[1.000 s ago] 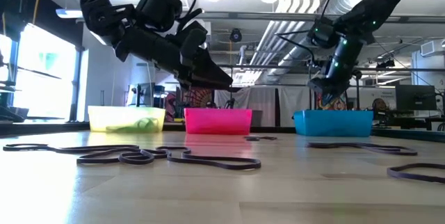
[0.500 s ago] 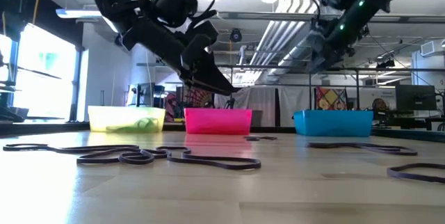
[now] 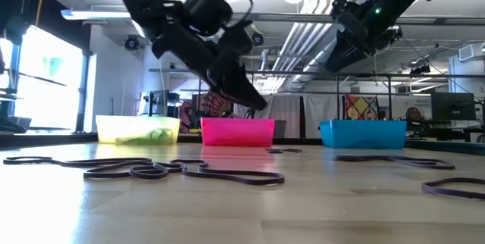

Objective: Sort rubber bands into baskets
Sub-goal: Put the violet rubber band into the blue bin

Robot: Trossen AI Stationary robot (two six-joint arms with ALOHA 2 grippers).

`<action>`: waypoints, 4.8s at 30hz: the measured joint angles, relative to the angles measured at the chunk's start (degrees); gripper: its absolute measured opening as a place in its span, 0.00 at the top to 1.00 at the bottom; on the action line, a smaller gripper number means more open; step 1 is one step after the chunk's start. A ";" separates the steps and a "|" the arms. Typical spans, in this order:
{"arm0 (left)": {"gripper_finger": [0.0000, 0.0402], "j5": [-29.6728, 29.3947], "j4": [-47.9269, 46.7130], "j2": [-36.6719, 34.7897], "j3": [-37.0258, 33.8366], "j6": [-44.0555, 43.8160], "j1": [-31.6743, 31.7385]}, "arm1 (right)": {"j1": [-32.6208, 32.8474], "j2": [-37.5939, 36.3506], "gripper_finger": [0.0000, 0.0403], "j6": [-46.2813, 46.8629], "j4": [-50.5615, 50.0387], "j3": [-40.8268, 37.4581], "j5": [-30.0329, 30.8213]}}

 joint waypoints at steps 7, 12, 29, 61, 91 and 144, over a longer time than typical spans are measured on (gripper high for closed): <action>0.58 -0.04 -0.52 5.87 5.47 9.08 0.04 | 3.79 0.00 0.53 2.00 -2.29 -0.04 1.10; 0.58 3.72 -2.08 11.18 9.59 10.79 0.33 | 5.91 0.00 0.53 2.17 -2.36 -0.04 1.10; 0.62 -0.47 -10.71 18.36 16.10 8.88 2.19 | 9.22 0.00 0.53 1.76 -1.01 -0.04 2.63; 1.00 2.69 -10.17 4.84 15.80 3.22 1.97 | 14.16 7.73 0.60 2.47 45.65 -20.65 -1.06; 0.90 -4.51 -4.61 4.84 15.78 -2.31 0.46 | 10.70 12.31 0.99 2.91 43.68 -20.57 2.64; 0.63 13.18 39.15 4.91 -11.17 -5.30 5.23 | 10.67 25.09 0.52 -2.23 25.06 -6.04 -11.57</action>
